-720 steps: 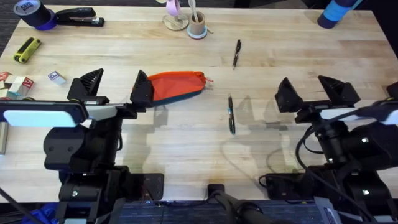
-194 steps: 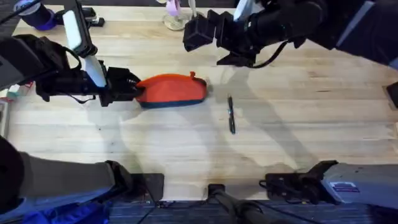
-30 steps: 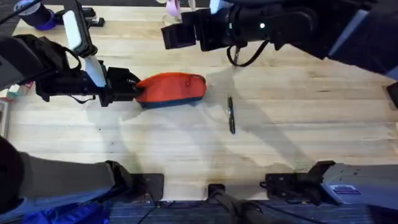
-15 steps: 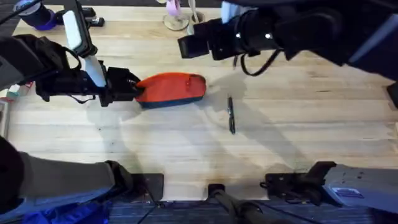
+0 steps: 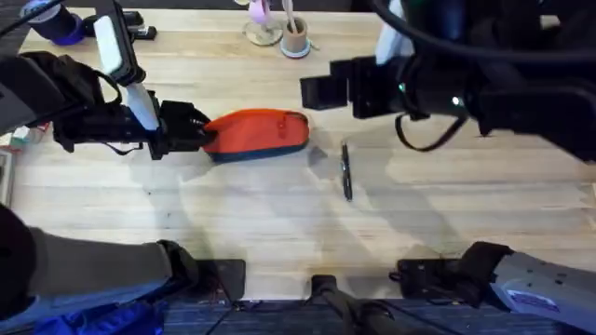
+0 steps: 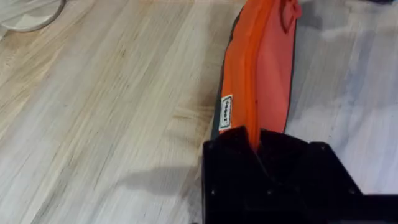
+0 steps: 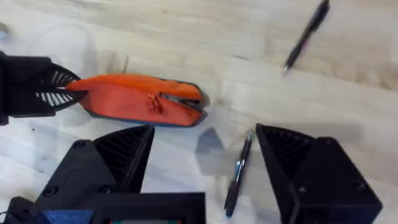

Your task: Unzip the bag, pick up the pens from the table one at a time and place them inside, then zip the bag closed.

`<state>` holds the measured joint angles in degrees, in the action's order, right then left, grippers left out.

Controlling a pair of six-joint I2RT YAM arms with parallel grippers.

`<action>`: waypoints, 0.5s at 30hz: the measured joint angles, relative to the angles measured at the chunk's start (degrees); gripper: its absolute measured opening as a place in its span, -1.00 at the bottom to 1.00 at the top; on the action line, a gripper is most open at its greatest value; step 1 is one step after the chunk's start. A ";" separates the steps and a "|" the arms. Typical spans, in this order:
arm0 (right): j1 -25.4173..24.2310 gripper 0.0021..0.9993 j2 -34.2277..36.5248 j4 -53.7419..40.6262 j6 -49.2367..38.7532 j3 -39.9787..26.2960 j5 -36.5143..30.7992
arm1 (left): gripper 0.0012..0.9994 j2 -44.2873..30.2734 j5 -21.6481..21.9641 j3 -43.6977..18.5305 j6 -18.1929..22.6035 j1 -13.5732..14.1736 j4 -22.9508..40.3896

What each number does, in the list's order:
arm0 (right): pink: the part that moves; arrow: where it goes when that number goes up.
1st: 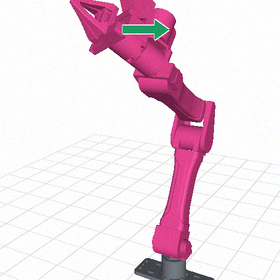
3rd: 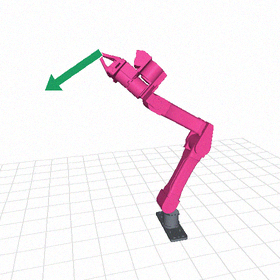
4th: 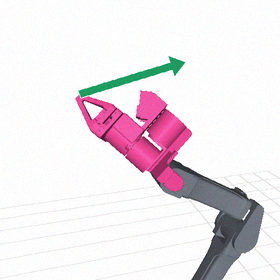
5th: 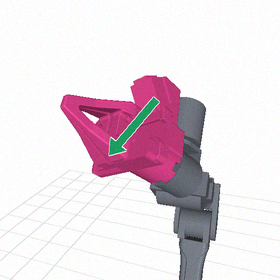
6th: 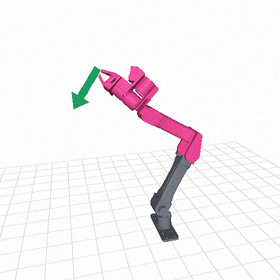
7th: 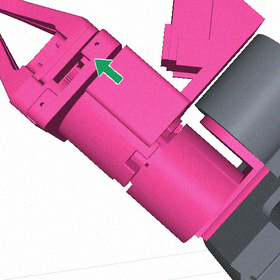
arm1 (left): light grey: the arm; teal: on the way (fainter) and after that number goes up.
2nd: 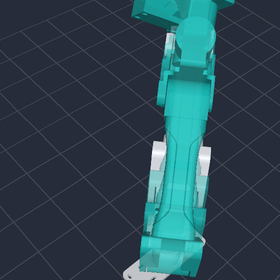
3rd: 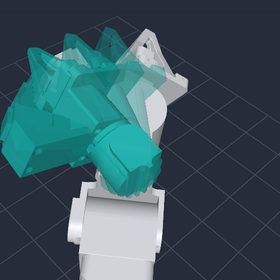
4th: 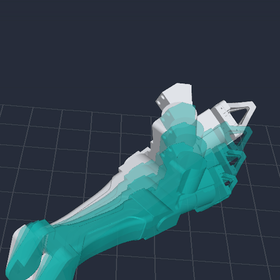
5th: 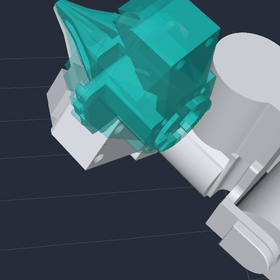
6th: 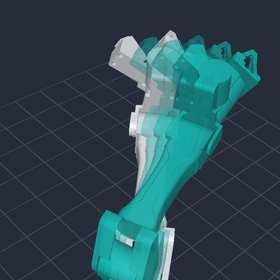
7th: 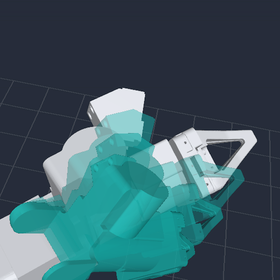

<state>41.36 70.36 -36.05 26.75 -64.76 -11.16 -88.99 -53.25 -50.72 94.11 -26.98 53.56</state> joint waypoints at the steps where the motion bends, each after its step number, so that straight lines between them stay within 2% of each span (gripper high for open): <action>1: 0.00 0.99 -0.77 0.02 0.70 1.01 0.00 | -0.91 0.01 0.00 0.00 0.00 0.00 0.00; 8: 0.64 0.99 -3.58 0.89 4.98 4.81 0.38 | -0.91 0.02 0.00 0.00 0.00 0.00 0.00; 15: 5.79 0.99 -3.51 6.24 6.44 7.53 3.85 | -0.91 0.00 0.00 0.00 0.00 0.00 0.00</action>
<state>47.15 66.85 -29.81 33.19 -57.24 -7.30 -88.99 -53.25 -50.72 94.11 -26.98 53.56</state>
